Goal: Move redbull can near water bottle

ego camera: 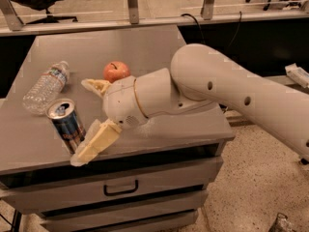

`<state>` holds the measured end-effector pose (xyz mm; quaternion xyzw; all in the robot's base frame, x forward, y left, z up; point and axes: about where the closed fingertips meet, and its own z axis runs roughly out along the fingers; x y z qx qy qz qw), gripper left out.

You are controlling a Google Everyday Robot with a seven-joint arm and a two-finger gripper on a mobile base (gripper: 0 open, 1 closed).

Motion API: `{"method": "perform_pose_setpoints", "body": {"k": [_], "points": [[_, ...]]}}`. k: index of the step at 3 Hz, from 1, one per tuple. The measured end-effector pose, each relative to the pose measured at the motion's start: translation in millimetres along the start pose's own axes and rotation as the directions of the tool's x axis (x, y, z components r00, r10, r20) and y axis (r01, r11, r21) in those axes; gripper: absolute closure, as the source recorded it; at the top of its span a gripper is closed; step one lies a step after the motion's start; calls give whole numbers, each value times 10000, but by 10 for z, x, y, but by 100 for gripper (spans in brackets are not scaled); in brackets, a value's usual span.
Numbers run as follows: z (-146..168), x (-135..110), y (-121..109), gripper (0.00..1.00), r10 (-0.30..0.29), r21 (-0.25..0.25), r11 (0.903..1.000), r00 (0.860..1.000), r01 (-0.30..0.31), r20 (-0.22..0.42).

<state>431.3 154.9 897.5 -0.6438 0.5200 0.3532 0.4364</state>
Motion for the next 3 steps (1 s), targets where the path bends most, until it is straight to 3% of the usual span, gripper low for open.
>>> {"method": "perform_pose_setpoints", "body": {"k": [1,3], "points": [[73,-7,-13,17,235,-83,9997,9993,-232,288],[170,-35,-55,65,502,-168,9987,9951,-489,846]]}}
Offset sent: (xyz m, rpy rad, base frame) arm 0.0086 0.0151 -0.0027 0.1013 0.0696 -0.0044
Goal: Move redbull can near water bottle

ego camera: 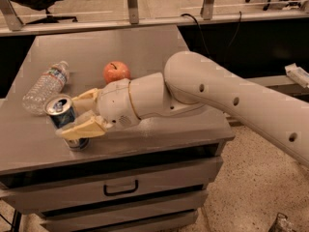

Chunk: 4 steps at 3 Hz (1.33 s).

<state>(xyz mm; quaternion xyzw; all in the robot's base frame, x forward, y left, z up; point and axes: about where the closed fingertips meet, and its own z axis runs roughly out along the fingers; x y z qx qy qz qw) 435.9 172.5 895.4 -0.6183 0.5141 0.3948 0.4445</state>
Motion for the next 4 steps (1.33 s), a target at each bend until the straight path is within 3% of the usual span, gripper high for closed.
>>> {"method": "perform_pose_setpoints", "body": {"k": [1,2,3,4], "points": [[26,9,-16,88,76,-23,10000,9999,-76,115],[39,-3,-4,100,51,-53,10000,9999,-51,107],[40,-3,-3,100,50,-54,10000,9999,-50,107],[-12,95,-191,100,211,155,9997,9997,-210,-107]]}}
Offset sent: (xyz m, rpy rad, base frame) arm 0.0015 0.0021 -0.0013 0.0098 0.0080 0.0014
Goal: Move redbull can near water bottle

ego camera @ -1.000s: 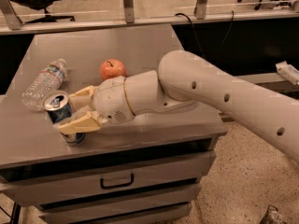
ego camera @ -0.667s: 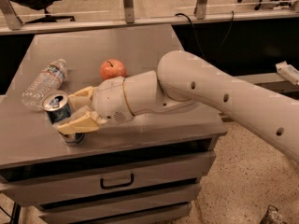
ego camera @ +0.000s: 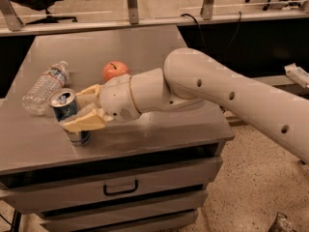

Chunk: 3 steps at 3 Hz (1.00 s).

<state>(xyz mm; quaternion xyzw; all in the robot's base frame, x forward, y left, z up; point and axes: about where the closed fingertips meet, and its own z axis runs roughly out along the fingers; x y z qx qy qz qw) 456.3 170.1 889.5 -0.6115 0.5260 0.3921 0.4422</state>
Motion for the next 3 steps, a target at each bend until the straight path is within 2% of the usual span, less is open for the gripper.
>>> {"method": "perform_pose_setpoints", "body": {"k": [1,2,3], "points": [[-98,-60,-372,100,-186,284,9994,9991,197,-374],[-170,-227,-830,100,-515,602,9967,9974,545,-513],[-164,-355,-1287,100,-817,791,9934,9966,825,-140]]}}
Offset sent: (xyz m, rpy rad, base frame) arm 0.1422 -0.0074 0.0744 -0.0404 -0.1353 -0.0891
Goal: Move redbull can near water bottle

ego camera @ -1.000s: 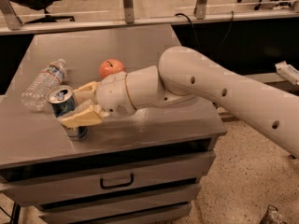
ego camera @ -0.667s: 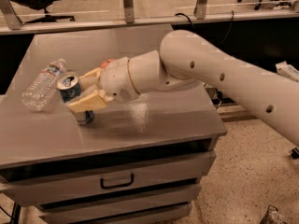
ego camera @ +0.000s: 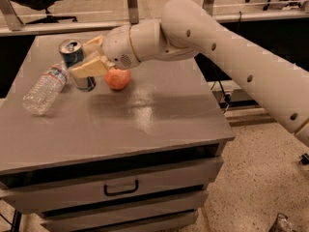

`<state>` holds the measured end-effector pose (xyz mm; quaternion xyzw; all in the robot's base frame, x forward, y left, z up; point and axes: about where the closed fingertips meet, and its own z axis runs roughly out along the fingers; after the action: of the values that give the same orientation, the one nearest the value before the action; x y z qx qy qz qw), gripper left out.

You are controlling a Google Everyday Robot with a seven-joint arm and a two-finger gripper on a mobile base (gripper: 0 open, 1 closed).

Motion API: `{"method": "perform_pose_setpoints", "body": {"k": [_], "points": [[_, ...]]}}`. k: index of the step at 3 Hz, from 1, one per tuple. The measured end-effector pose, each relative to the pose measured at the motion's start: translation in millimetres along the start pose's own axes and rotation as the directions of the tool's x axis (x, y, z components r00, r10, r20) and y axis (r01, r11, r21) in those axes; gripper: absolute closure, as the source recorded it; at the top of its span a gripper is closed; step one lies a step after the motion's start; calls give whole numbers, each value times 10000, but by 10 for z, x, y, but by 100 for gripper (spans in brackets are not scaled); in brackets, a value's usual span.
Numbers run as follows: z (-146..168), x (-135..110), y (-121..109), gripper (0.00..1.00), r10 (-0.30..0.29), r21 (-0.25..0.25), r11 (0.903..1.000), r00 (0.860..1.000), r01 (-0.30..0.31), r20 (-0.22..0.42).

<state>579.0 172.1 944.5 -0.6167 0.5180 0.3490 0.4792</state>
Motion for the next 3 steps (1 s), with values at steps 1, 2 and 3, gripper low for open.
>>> {"method": "perform_pose_setpoints", "body": {"k": [1,2,3], "points": [[176,17,-269,100,74,-98,9999,9980,-68,629],[366,103,-360,100,395,-338,9988,9948,-364,938],[473,188,-371,100,605,-454,9974,9928,-561,1029]]}}
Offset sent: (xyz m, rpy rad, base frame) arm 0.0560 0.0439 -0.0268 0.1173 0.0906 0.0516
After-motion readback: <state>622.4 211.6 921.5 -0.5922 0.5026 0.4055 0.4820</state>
